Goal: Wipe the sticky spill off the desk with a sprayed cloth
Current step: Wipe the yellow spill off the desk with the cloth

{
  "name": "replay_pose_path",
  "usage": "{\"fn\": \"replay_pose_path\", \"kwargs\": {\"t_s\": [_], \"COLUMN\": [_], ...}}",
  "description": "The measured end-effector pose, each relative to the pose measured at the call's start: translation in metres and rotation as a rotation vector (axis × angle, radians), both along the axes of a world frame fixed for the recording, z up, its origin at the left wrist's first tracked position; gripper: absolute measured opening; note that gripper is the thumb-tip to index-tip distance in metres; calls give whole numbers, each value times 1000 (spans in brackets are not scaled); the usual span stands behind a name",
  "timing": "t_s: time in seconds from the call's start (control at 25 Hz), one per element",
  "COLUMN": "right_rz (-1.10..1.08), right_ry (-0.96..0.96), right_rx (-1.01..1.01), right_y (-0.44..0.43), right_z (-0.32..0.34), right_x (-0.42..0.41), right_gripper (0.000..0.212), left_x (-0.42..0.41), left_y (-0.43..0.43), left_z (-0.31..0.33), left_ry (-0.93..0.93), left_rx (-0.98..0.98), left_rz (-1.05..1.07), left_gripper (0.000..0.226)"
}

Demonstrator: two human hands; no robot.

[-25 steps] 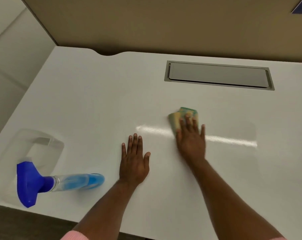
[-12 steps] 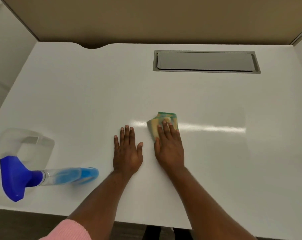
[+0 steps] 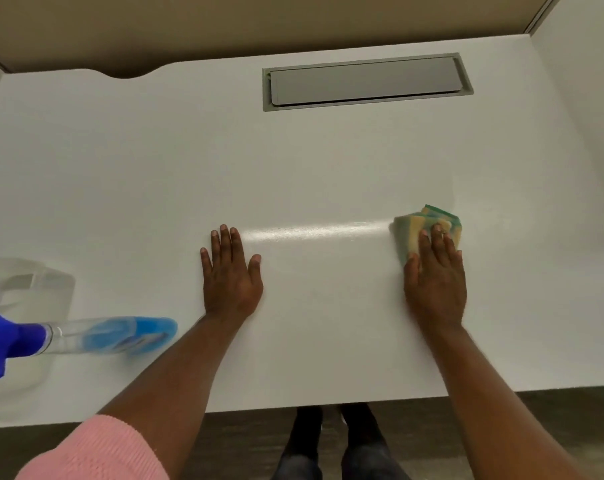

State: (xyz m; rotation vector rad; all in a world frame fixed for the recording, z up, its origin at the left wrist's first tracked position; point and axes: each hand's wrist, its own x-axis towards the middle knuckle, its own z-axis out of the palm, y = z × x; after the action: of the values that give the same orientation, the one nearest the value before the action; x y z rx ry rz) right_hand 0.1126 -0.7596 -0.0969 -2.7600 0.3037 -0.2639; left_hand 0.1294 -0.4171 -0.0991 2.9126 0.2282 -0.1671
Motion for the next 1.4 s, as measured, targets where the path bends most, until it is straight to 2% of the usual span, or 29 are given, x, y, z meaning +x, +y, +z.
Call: {"fn": "replay_pose_path", "kwargs": {"t_s": [0.12,0.2,0.32,0.44,0.64,0.72,0.92,1.04,1.2,1.32,1.4], "right_rz": [-15,127,365,440,72,-48,-140,-30,253,352,494], "right_ry": [-63,-93,-22,-25,-55,-16,20,24,71,43,22], "right_rx": [22,41,123,110,-18,-8,107,146,145,156,167], "right_y": [36,91,168,158,37,-3,-8,34,102,117,123], "right_z": [-1,-3,-3,-7,-9,-5,5,8,7,5,4], "right_x": [-22,-39,-75,-90,-90,-78,-43,-26,-10,-3,4], "right_gripper": [52,53,55,53,52,53,64,66,64,62,61], "left_x": [-1,-1,0,0,1,1,0,0,-9,-49,-77], "left_y": [-1,-1,3,4,3,3,2,-2,-12,-13,-7], "left_z": [-2,-5,-8,-11,-13,-13,-8,-3,12,14,9], "left_ry": [-11,-19,-17,-28,-35,-34,-29,-24,-20,-47,-18], "left_rx": [15,11,5,24,26,28,10,-26,-63,-83,-56], "left_rz": [-4,-5,-1,-11,-12,-14,-12,-18,21,11,54], "left_gripper": [71,68,68,72,74,74,75,71,70,75,76]}}
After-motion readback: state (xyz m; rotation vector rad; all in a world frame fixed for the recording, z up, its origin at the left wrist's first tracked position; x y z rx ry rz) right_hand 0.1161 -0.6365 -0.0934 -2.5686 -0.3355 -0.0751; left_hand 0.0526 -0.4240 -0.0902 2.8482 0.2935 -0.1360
